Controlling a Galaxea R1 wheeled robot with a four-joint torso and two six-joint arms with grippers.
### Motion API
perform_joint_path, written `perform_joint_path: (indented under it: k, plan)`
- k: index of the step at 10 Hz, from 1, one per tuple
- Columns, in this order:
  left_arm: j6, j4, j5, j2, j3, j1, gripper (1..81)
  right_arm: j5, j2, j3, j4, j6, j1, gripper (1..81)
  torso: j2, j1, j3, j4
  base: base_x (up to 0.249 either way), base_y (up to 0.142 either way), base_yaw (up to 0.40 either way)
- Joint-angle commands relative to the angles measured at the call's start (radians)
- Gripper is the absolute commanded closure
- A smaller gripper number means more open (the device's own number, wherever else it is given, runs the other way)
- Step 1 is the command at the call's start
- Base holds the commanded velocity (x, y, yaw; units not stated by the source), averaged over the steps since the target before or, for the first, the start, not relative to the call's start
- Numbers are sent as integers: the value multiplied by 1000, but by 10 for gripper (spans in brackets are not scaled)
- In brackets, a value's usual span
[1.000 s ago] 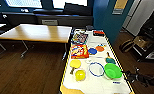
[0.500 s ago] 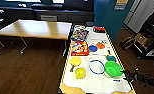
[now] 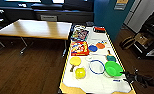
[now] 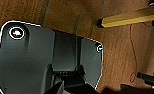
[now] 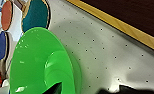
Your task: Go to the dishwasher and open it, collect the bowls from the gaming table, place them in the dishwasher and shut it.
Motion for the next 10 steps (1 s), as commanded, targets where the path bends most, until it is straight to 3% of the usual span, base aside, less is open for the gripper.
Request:
perform_joint_path:
  k: [1, 2, 7, 8, 10]
  plan:
    - [3, -4, 67, -22, 18, -32, 10, 14, -77, 72, 12, -3, 121, 10, 0, 0, 0, 0, 0, 0, 0]
    - [3, -4, 67, -22, 13, -32, 10, 72, -95, 121, 3, -5, 123, 10, 0, 0, 0, 0, 0, 0, 0]
    - [3, -4, 67, -11, 5, -35, 10, 84, -107, 130, 2, -2, 75, 10, 0, 0, 0, 0, 0, 0, 0]
    - [3, -4, 69, -13, 5, -36, 10, 91, -106, 130, 2, -2, 63, 811, 0, 0, 0, 0, 0, 0, 0]
    - [3, -4, 69, -17, 5, -36, 10, 112, -114, 156, 2, -2, 51, 811, 0, 0, 0, 0, 0, 0, 0]
